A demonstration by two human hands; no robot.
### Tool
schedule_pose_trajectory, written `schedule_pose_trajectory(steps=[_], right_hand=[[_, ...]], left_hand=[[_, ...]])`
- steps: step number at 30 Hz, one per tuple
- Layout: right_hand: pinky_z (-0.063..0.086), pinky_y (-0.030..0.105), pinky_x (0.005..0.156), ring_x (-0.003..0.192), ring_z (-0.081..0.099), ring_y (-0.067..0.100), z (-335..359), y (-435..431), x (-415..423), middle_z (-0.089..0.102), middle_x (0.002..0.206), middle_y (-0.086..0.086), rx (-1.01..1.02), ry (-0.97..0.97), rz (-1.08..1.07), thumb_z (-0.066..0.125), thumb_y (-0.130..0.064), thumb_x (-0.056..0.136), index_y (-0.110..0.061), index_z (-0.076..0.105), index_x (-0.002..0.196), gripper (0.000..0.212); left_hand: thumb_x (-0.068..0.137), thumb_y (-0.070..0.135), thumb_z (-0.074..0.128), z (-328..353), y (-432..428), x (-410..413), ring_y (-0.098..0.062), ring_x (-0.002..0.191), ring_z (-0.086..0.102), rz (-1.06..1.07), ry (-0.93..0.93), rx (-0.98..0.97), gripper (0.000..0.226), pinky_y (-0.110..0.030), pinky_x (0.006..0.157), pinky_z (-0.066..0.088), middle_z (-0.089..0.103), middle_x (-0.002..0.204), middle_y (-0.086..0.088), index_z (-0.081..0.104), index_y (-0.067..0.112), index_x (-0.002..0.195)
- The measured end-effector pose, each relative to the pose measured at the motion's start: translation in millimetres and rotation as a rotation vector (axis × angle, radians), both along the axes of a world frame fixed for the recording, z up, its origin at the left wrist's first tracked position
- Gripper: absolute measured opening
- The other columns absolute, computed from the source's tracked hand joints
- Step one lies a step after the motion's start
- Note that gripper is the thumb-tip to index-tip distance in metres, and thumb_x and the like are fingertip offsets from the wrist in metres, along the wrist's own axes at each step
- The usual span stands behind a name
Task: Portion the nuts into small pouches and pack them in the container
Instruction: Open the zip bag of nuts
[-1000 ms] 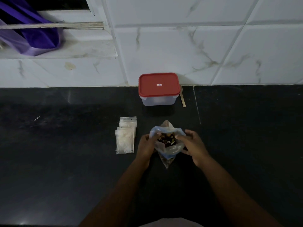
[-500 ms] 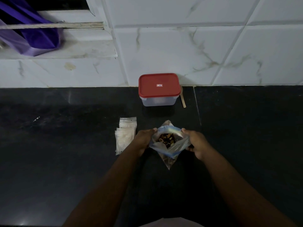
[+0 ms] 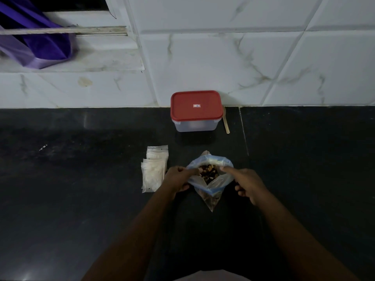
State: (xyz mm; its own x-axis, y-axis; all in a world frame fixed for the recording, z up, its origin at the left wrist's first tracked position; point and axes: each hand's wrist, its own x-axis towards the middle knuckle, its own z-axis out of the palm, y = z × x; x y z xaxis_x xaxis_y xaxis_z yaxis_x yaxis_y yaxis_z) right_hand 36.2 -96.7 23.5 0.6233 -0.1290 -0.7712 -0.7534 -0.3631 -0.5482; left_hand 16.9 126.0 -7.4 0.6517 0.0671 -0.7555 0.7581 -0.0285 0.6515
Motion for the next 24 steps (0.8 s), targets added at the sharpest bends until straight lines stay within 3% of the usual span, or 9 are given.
schedule_pose_trajectory(steps=[3,5,8,11,16,18,21,24], right_hand=[[0.047,0.026,0.056,0.068,0.058,0.015,4,0,-3,0.065,0.088,0.007,0.027,0.051,-0.002,0.082,-0.048,0.079,-0.01,0.069,0.102,0.046],[0.05,0.025,0.053,0.067,0.064,0.015,7,-1,-3,0.071,0.087,0.008,0.086,0.05,-0.045,0.084,-0.038,0.08,-0.007,0.072,0.104,0.041],[0.059,0.029,0.063,0.087,0.075,0.021,12,-4,-2,0.077,0.098,0.013,0.247,0.041,-0.123,0.084,-0.027,0.082,-0.006,0.071,0.11,0.037],[0.06,0.036,0.077,0.104,0.072,0.028,15,-8,-1,0.076,0.11,0.016,0.456,0.096,-0.213,0.079,-0.02,0.086,-0.006,0.068,0.118,0.037],[0.057,0.041,0.086,0.112,0.07,0.029,5,-12,-5,0.074,0.118,0.018,0.663,0.206,-0.365,0.069,-0.019,0.093,-0.003,0.066,0.127,0.037],[0.056,0.043,0.091,0.114,0.069,0.031,1,-12,-9,0.073,0.119,0.019,0.703,0.23,-0.418,0.067,-0.018,0.094,-0.002,0.066,0.126,0.036],[0.055,0.046,0.09,0.114,0.069,0.033,-4,-12,-14,0.073,0.119,0.019,0.72,0.254,-0.465,0.062,-0.019,0.095,-0.003,0.066,0.127,0.035],[0.055,0.047,0.088,0.113,0.069,0.033,-5,-9,-15,0.073,0.119,0.019,0.684,0.25,-0.474,0.058,-0.019,0.096,-0.004,0.065,0.129,0.037]], left_hand=[[0.082,0.037,0.081,5,2,-4,-0.012,0.074,0.068,-0.033,0.096,-0.012,0.04,-0.021,0.058,0.053,0.075,0.099,-0.01,0.069,0.01,0.109],[0.083,0.031,0.081,9,2,-5,-0.011,0.069,0.071,-0.013,0.11,-0.053,0.038,-0.019,0.057,0.055,0.076,0.094,-0.009,0.068,0.008,0.111],[0.082,0.015,0.081,13,3,-7,-0.017,0.084,0.078,0.064,0.098,-0.169,0.039,-0.023,0.064,0.06,0.078,0.101,-0.012,0.067,0.005,0.117],[0.079,0.004,0.078,19,5,-13,-0.023,0.097,0.076,0.21,0.133,-0.394,0.039,-0.027,0.074,0.064,0.077,0.108,-0.017,0.068,0.002,0.117],[0.081,-0.005,0.071,12,8,-26,-0.026,0.1,0.076,0.39,0.207,-0.694,0.047,-0.034,0.074,0.065,0.073,0.118,-0.02,0.063,0.002,0.126],[0.084,-0.005,0.065,9,7,-31,-0.028,0.108,0.072,0.439,0.199,-0.761,0.042,-0.041,0.083,0.064,0.072,0.119,-0.021,0.064,0.002,0.125],[0.089,-0.002,0.06,6,4,-35,-0.032,0.121,0.065,0.488,0.184,-0.813,0.038,-0.047,0.098,0.057,0.07,0.123,-0.022,0.064,0.002,0.127],[0.089,0.003,0.062,3,1,-35,-0.032,0.12,0.066,0.485,0.165,-0.795,0.039,-0.045,0.099,0.054,0.071,0.122,-0.021,0.064,0.003,0.128]])
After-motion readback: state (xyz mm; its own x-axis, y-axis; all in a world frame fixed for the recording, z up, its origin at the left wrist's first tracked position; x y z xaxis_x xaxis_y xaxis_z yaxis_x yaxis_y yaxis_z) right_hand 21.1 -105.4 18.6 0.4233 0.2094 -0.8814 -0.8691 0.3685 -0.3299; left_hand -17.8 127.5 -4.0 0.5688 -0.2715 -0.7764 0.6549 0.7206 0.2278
